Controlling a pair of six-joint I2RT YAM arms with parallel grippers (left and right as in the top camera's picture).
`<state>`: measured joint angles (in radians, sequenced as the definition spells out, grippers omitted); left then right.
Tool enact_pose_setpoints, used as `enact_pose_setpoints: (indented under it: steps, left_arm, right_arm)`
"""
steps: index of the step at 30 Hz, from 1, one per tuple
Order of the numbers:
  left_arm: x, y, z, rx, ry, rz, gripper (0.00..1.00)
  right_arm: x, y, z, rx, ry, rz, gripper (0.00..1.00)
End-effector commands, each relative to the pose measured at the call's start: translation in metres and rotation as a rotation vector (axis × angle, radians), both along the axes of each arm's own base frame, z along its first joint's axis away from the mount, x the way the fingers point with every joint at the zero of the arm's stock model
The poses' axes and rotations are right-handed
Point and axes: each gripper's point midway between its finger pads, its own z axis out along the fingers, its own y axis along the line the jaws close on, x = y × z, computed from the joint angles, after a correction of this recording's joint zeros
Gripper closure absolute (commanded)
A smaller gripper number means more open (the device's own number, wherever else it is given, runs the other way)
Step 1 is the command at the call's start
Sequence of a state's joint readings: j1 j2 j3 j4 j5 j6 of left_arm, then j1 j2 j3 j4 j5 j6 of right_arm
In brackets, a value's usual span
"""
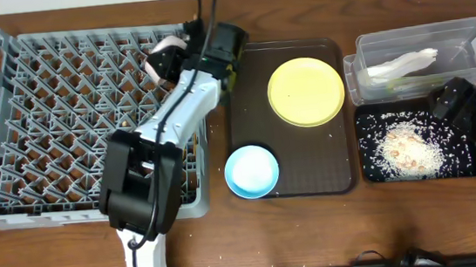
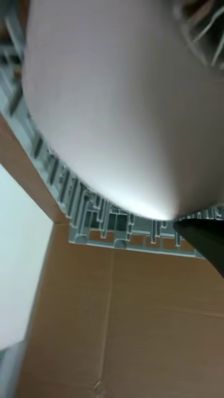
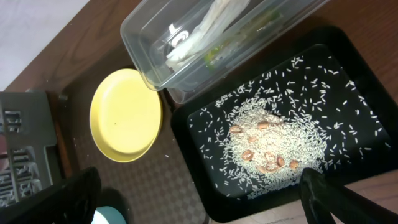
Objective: Sort waste into correct bins and load items into the dishwasher
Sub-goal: 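Move the left gripper back to the light-blue bowl and grasp its rim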
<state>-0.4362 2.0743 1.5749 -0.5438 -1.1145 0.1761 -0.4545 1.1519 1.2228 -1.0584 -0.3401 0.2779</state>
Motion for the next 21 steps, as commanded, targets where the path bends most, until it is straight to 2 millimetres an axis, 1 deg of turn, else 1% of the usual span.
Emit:
enact_pose_setpoints:
  steps: [1,5,8,11,12,14,17,19,21]
  left_arm:
    - [-0.009,-0.020,-0.003,0.013,-0.004,-0.025,0.74]
    - [-0.020,-0.038,-0.008,-0.014,0.000,-0.048,0.73]
    - [-0.030,-0.057,-0.022,-0.076,0.061,-0.095,0.73]
    - [-0.039,-0.077,-0.022,-0.148,0.056,-0.122,0.73]
    - [-0.042,-0.086,-0.021,-0.179,0.060,-0.144,0.70]
    - [-0.048,-0.105,-0.016,-0.257,0.069,-0.194,0.69]
    - [-0.064,-0.142,-0.005,-0.444,0.104,-0.293,0.65]
    - [-0.078,-0.169,0.004,-0.630,0.142,-0.357,0.62]
    - [-0.092,-0.197,0.012,-0.842,0.199,-0.420,0.61]
  right_arm:
    - [0.000,-0.003,0.002,-0.001,-0.002,-0.014,0.01]
    - [0.000,-0.003,0.002,-0.001,-0.002,-0.014,0.01]
    - [0.000,-0.003,0.002,-0.001,-0.002,-0.014,0.01]
    - [0.000,-0.003,0.002,-0.001,-0.002,-0.014,0.01]
    - [0.000,-0.003,0.002,-0.001,-0.002,-0.014,0.01]
    - [0.000,-0.003,0.002,-0.001,-0.002,-0.014,0.01]
    - [0.000,-0.003,0.002,-0.001,-0.002,-0.014,0.01]
    - [0.000,-0.003,0.002,-0.001,-0.002,-0.014,0.01]
    - [0.000,-0.003,0.002,-0.001,-0.002,-0.014,0.01]
